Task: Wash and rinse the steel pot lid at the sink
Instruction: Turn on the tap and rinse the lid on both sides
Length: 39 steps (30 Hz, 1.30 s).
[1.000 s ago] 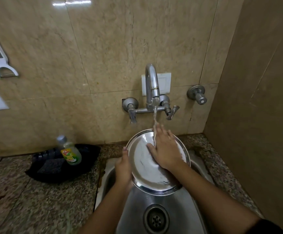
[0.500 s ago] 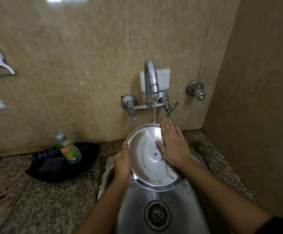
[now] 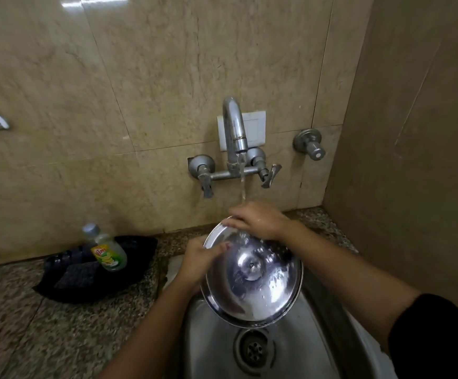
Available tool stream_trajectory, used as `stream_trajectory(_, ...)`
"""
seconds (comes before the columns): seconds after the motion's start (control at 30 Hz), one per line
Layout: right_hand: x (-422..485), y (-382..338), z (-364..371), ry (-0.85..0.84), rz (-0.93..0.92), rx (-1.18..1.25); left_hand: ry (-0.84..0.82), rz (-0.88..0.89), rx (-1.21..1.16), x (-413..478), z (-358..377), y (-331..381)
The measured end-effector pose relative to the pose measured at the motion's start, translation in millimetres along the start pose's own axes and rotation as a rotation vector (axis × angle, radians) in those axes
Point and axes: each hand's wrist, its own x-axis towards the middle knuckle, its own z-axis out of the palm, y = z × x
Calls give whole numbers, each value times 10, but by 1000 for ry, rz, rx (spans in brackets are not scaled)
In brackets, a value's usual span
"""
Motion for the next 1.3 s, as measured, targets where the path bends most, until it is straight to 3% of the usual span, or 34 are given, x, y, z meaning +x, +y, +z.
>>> stream_trajectory(0.1,102,-168,11,-57,-178,-35,-47,51,84,72,67,34)
stream_trajectory(0.23,-55,186,-119,58,110,557,51,35,-19,113,-60,-4)
stream_trajectory(0.3,-104,323,-119,127,203,710,54,27,-52,112,-121,-3)
stream_trajectory(0.37,-40,206,-108,120,146,702,11,34,-49,111,-96,46)
stream_trajectory(0.5,192,-153,-142,-66,-62,448,-49,107,-10,105,33,114)
stream_trajectory(0.57,181,-30,-162,-37,-28,532,-4,96,-34,77,-15,86)
stream_trajectory(0.67,-55,295,-178,75,188,843,92,39,-124,38,-160,0)
stream_trajectory(0.73,-160,338,-154,127,239,968,69,-1,-151,11,-204,3)
stream_trajectory(0.87,-19,28,-145,43,139,878,-211,-35,70,73,-153,212)
stream_trajectory(0.93,72,-37,-151,-25,92,831,-265,-38,195,150,-130,310)
stream_trajectory(1.13,-86,307,-148,151,276,977,-132,-34,41,182,-129,205)
stream_trajectory(1.3,66,43,-126,63,148,802,-147,-27,-13,150,-7,175)
